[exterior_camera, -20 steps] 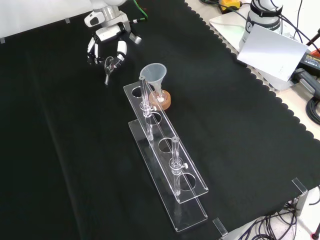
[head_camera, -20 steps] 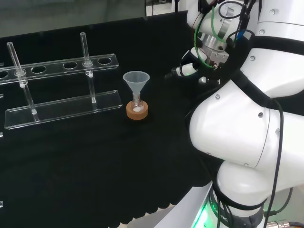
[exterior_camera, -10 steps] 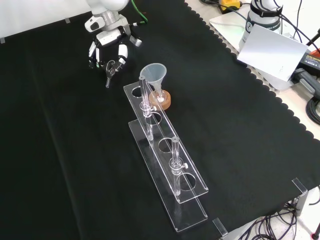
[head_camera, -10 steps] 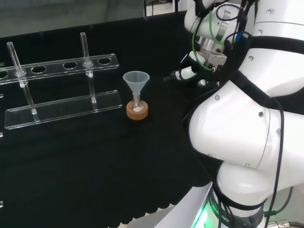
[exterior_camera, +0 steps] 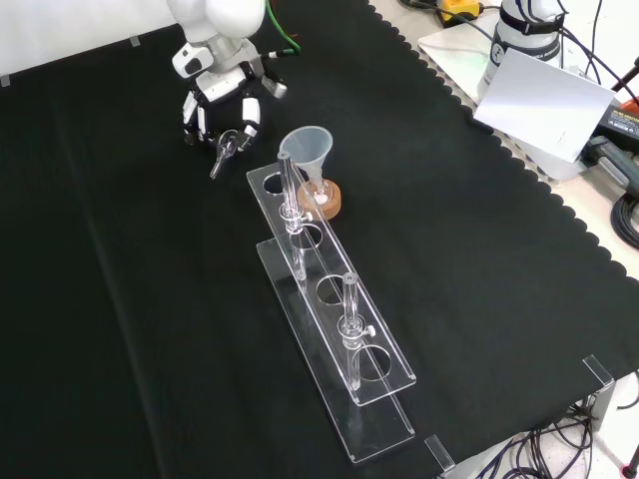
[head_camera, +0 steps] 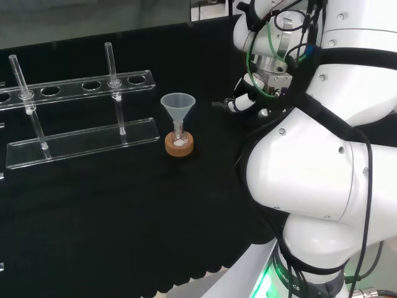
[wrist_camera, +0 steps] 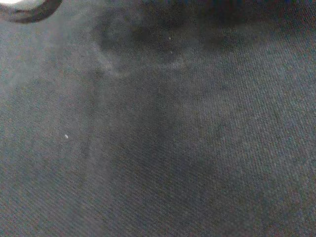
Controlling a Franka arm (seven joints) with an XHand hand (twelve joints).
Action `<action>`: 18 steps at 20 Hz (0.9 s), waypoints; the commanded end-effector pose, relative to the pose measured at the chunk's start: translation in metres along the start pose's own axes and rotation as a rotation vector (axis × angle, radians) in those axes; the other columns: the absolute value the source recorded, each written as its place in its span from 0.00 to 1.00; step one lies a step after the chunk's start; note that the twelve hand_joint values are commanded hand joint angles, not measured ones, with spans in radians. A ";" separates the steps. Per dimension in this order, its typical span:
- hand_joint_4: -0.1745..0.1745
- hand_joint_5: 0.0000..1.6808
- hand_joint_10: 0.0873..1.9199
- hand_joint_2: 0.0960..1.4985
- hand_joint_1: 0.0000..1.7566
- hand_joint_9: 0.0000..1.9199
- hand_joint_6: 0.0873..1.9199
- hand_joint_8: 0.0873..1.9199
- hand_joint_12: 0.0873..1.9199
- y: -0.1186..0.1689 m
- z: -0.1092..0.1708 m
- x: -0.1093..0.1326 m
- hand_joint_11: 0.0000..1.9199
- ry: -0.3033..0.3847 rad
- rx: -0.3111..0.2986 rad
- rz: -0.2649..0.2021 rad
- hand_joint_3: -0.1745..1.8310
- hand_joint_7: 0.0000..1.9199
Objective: Put the weighing funnel back on the table.
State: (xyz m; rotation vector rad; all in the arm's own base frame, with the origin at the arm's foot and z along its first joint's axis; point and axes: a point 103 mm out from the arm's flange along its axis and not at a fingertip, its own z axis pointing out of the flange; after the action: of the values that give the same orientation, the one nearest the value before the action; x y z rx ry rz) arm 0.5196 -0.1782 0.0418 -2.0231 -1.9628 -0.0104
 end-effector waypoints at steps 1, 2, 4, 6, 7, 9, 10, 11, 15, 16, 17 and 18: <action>1.00 0.75 0.18 0.39 0.64 0.50 0.35 0.28 0.61 -0.003 0.007 -0.001 0.34 -0.062 0.023 0.004 0.44 0.32; 1.00 0.75 0.18 0.39 0.64 0.50 0.35 0.28 0.61 -0.003 0.006 0.000 0.34 -0.071 0.022 0.005 0.44 0.32; 1.00 0.75 0.18 0.39 0.64 0.50 0.35 0.28 0.61 -0.003 0.006 0.001 0.34 -0.082 0.022 0.005 0.44 0.32; 1.00 0.75 0.18 0.39 0.64 0.50 0.34 0.28 0.61 -0.003 0.005 0.002 0.34 -0.104 0.025 0.002 0.44 0.32; 1.00 0.75 0.18 0.39 0.64 0.50 0.34 0.28 0.61 -0.003 0.005 0.002 0.34 -0.113 0.026 -0.001 0.44 0.32; 1.00 0.75 0.18 0.39 0.63 0.50 0.34 0.29 0.61 -0.003 0.005 0.004 0.34 -0.126 0.030 -0.004 0.43 0.32; 1.00 0.74 0.18 0.41 0.63 0.50 0.34 0.29 0.61 -0.003 0.004 0.005 0.34 -0.127 0.034 -0.005 0.40 0.32; 1.00 0.74 0.17 0.44 0.63 0.50 0.33 0.29 0.61 -0.003 0.004 0.005 0.34 -0.132 0.035 -0.007 0.37 0.32; 1.00 0.69 0.18 0.58 0.61 0.48 0.35 0.30 0.61 -0.002 0.001 0.009 0.33 -0.144 0.060 -0.028 0.20 0.30; 0.88 0.65 0.18 0.59 0.58 0.47 0.33 0.31 0.62 -0.003 0.000 0.010 0.32 -0.146 0.068 -0.036 0.17 0.29; 0.77 0.61 0.19 0.58 0.56 0.46 0.31 0.30 0.62 -0.003 -0.001 0.010 0.31 -0.144 0.077 -0.041 0.15 0.28; 0.68 0.56 0.19 0.57 0.54 0.44 0.29 0.30 0.63 -0.003 -0.001 0.010 0.30 -0.139 0.087 -0.043 0.15 0.27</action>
State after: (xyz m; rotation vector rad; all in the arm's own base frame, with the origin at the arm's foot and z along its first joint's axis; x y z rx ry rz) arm 0.5158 -0.1699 0.0403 -2.0202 -2.0393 0.1773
